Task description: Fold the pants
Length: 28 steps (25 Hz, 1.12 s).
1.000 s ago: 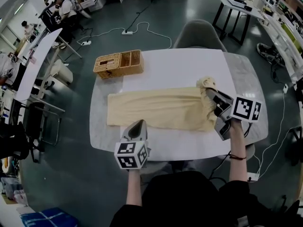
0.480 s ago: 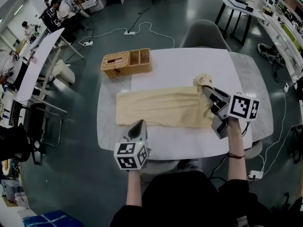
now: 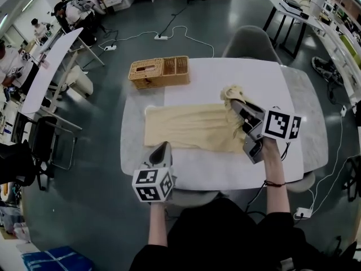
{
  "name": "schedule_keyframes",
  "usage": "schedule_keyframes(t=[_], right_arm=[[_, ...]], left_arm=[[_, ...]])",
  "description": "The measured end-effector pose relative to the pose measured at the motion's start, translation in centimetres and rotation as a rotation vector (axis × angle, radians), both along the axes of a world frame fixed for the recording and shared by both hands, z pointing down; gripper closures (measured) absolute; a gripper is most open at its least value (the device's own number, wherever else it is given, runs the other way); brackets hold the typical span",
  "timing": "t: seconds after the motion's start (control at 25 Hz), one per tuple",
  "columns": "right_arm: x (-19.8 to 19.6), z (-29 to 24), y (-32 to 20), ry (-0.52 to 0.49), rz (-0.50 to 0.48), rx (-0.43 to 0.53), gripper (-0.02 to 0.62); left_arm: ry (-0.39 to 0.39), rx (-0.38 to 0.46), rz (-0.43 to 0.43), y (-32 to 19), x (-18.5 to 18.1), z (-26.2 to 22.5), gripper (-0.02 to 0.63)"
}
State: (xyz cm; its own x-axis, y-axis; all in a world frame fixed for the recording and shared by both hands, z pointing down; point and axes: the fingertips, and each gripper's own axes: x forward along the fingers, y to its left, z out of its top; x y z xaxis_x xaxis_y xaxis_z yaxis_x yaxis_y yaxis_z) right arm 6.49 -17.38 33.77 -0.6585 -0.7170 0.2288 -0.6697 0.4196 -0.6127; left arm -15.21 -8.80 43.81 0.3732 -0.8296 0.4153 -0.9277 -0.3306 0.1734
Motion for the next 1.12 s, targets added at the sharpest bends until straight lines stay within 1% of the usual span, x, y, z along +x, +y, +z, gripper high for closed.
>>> schedule_keyframes(t=[0.24, 0.44, 0.56, 0.76, 0.96, 1.12], right_arm=[[-2.3, 0.3, -1.1, 0.001, -0.082, -0.016, 0.538], [-5.1, 0.8, -2.2, -0.004, -0.134, -0.04, 0.54], [-6.0, 0.5, -2.9, -0.018, -0.172, -0.042, 0.54], [-8.2, 0.2, -3.7, -0.027, -0.213, -0.04, 0.54], [-10.9, 0.1, -4.3, -0.048, -0.225, -0.043, 0.54], [-13.9, -0.3, -4.8, -0.042, -0.223, -0.035, 0.54]], left_arm=[[-0.009, 0.001, -0.052, 0.0, 0.2, -0.5, 0.598], [-0.01, -0.004, -0.115, -0.4, -1.6, -0.8, 0.598], [-0.014, -0.004, -0.152, -0.6, -1.9, -1.1, 0.598], [-0.02, 0.003, -0.192, -0.7, -3.2, -1.3, 0.598], [-0.024, -0.004, -0.208, -1.2, -6.0, -1.2, 0.598], [-0.02, -0.016, -0.182, -1.7, -8.6, -0.9, 0.598]])
